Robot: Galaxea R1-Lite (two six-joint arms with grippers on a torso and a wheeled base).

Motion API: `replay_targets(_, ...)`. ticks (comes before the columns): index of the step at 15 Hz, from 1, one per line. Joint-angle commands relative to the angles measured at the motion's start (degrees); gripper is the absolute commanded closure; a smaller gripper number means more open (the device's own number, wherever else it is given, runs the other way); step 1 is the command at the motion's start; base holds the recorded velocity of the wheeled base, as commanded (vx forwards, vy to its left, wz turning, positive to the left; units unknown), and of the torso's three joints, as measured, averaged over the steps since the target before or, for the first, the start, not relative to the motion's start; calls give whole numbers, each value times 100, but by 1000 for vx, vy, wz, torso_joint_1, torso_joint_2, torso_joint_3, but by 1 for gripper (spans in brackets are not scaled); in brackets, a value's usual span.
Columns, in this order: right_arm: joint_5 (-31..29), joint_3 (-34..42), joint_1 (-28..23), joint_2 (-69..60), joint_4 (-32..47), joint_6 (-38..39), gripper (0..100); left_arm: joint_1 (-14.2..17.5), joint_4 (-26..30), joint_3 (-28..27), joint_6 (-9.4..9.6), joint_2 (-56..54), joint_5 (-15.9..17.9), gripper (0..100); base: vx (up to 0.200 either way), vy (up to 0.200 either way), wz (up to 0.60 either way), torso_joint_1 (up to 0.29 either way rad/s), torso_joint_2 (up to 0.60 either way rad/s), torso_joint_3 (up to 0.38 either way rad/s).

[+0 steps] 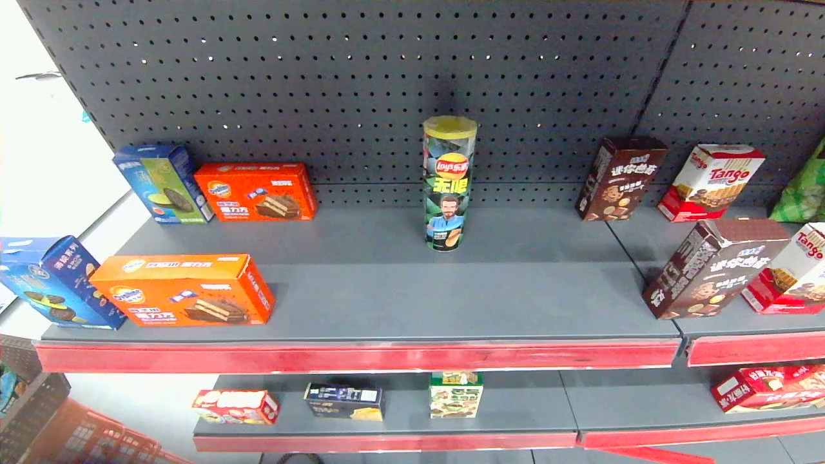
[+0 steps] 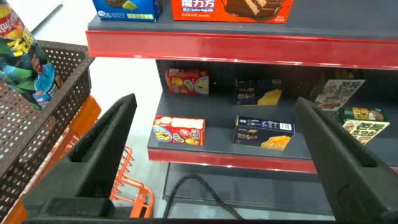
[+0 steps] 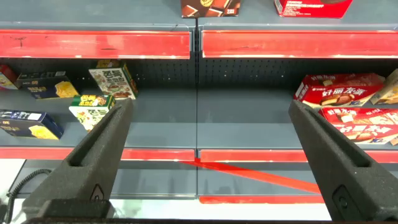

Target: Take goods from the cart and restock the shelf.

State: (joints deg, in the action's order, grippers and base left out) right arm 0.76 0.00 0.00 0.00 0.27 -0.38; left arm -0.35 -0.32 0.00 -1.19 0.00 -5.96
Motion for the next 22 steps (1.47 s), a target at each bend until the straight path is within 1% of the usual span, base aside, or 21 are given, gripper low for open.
replay_targets(1,4,-9,0,0,0,-6,0,0,-3,0,-4,0,-2,0,0,0,0,0,0,0)
replay_targets(4,4,-9,0,0,0,11,0,0,-3,0,49,0,34,0,0,0,0,0,0,0)
replay_targets(6,12,0,0,0,0,11,0,0,-3,0,14,0,25,0,0,0,600,0,7,-10)
replay_targets(10,4,0,0,0,0,3,0,0,-3,0,49,0,16,0,0,0,600,1,2,5)
replay_targets(15,4,0,0,0,0,3,0,0,-3,0,49,0,7,0,0,0,600,4,9,5)
replay_targets(17,-14,0,0,0,0,20,0,0,-3,0,-12,0,-10,0,0,0,0,0,0,0)
replay_targets(22,-14,0,0,0,0,11,0,0,-3,0,32,0,34,0,0,0,0,0,0,0)
